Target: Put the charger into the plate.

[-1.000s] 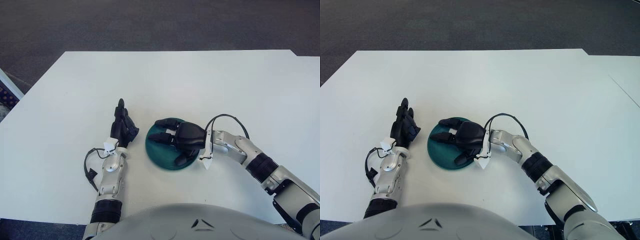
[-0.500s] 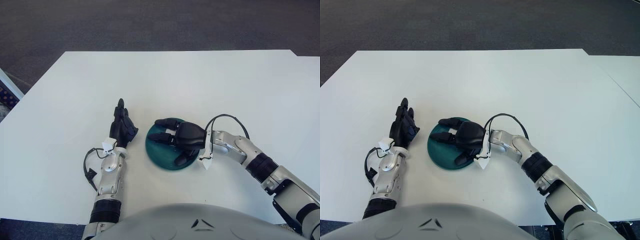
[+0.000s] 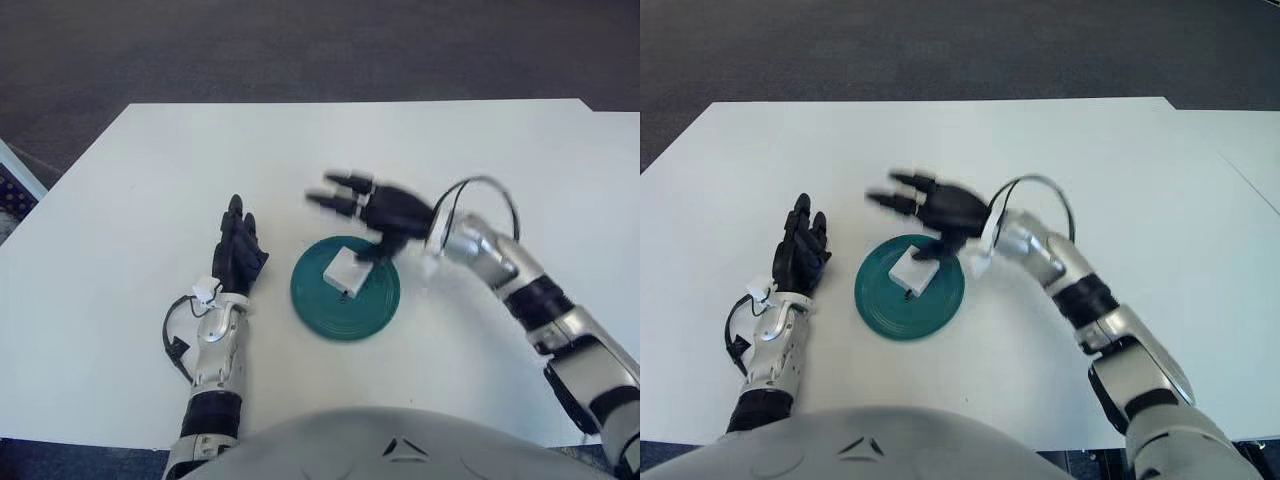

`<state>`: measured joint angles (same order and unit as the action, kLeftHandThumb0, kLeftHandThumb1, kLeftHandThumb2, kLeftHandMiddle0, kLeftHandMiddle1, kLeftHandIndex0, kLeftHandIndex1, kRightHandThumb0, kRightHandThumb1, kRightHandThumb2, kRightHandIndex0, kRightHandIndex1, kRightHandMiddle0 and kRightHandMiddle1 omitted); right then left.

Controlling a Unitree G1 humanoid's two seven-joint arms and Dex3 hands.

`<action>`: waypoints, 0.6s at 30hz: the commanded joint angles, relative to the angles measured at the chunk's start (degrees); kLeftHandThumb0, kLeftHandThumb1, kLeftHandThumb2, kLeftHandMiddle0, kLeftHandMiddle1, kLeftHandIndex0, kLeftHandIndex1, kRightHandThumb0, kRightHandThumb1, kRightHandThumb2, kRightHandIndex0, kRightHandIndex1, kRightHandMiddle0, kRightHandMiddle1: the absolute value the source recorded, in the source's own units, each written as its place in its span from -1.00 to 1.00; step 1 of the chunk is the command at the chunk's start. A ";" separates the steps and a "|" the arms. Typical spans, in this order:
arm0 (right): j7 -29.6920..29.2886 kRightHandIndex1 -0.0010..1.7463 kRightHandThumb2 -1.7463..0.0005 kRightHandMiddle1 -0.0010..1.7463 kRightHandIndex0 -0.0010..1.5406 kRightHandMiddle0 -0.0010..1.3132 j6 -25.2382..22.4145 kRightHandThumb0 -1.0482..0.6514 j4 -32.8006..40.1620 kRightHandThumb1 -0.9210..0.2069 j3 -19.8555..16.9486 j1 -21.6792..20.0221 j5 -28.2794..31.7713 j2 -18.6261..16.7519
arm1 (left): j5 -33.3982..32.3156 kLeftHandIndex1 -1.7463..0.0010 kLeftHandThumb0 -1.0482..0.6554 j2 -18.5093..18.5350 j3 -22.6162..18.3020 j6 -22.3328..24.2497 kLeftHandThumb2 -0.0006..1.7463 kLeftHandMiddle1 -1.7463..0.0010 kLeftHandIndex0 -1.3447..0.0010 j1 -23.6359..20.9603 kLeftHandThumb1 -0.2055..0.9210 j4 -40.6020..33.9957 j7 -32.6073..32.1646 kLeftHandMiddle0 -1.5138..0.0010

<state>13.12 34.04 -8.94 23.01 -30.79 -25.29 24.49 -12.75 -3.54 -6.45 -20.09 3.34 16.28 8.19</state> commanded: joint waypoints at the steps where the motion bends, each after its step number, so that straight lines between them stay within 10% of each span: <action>1: 3.50 -1.00 -0.12 -1.00 -1.00 -1.00 -11.92 -1.00 3.29 -1.00 -5.44 1.82 13.84 -5.64 | 3.60 1.00 -0.99 0.26 0.31 -0.20 0.23 1.00 1.00 0.50 1.00 9.24 -2.06 1.00; 8: 4.91 -1.00 -0.11 -1.00 -1.00 -1.00 -23.02 -1.00 1.15 -1.00 -14.37 6.46 33.35 -11.74 | 7.54 1.00 -1.00 -0.90 1.34 -4.99 0.23 1.00 1.00 -0.43 1.00 12.53 -4.35 1.00; 13: 0.98 -0.99 -0.11 -1.00 -0.98 -1.00 -39.96 -1.00 4.66 -1.00 -24.25 5.59 52.04 -16.84 | 9.29 1.00 -1.00 -1.60 2.26 -5.72 0.23 1.00 1.00 0.57 1.00 10.29 -5.42 1.00; 18: -0.27 -1.00 -0.15 -0.99 -1.00 -0.99 -42.08 -0.99 5.21 -1.00 -26.81 7.86 55.23 -17.92 | 9.80 1.00 -1.00 -1.23 2.39 -4.04 0.21 1.00 1.00 2.09 1.00 7.79 -5.51 1.00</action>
<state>15.69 1.71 -6.20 5.22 -25.63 17.76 9.53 -5.18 -4.04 -5.40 -27.42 0.51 21.62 4.55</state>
